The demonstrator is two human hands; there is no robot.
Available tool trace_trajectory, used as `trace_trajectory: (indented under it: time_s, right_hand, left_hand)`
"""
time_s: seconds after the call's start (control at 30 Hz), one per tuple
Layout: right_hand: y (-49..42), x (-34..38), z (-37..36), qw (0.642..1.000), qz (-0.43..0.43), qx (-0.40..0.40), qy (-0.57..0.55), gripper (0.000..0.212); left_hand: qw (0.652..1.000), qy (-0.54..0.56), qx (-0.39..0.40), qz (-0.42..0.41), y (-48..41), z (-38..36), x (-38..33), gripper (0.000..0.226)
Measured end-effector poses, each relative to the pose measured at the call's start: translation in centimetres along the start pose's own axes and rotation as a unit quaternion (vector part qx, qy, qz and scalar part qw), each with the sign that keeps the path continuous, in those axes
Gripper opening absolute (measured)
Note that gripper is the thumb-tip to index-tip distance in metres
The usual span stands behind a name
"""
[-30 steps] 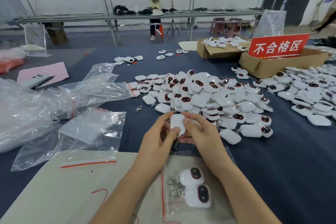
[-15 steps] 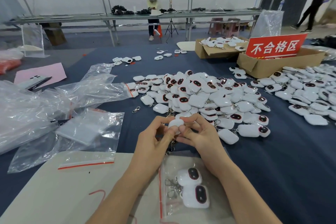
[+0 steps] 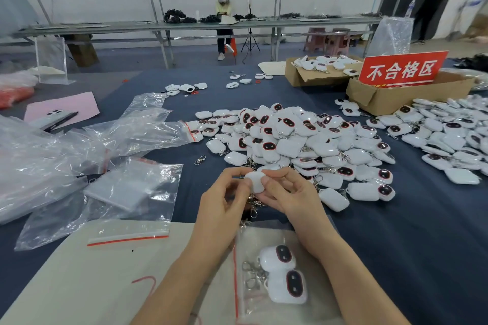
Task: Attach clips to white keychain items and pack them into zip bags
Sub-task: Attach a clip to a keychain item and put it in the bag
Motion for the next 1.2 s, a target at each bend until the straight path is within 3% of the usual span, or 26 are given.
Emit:
trace_trajectory:
  time_s: [0.57, 0.73, 0.87, 0.97, 1.2]
  right_hand:
    - [0.1, 0.2, 0.1, 0.992, 0.082, 0.029, 0.088, 0.009]
    - [-0.2, -0.2, 0.2, 1.0, 0.026, 0.011, -0.006, 0.009]
    - [0.0, -1.0, -0.7, 0.993, -0.057, 0.06, -0.089, 0.029]
    - [0.3, -1.2, -1.2, 0.992, -0.049, 0.1, -0.055, 0.048]
    - [0.3, -0.5, -1.1, 0.995, -0.014, 0.092, -0.019, 0.045]
  left_hand:
    - [1.0, 0.02, 0.007, -0.002, 0.0, -0.1, -0.2, 0.011]
    - [1.0, 0.009, 0.016, -0.022, 0.1, -0.4, -0.8, 0.028]
    - [0.988, -0.108, -0.025, -0.108, 0.6, -0.1, -1.5, 0.028]
    - [0.959, -0.19, -0.048, -0.205, 0.8, 0.0, -2.3, 0.024]
    - [0.962, -0.18, -0.039, -0.201, 0.8, -0.3, -2.3, 0.023]
Point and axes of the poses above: each hand's wrist, its own y-axis away from the middle knuckle, its own z-axis out of the back of the hand, x = y × z, the point moved 5 cm from there along -y, towards the middle knuckle, and after that the axes turned 10 degrees about -x, right-handed, at the moved point
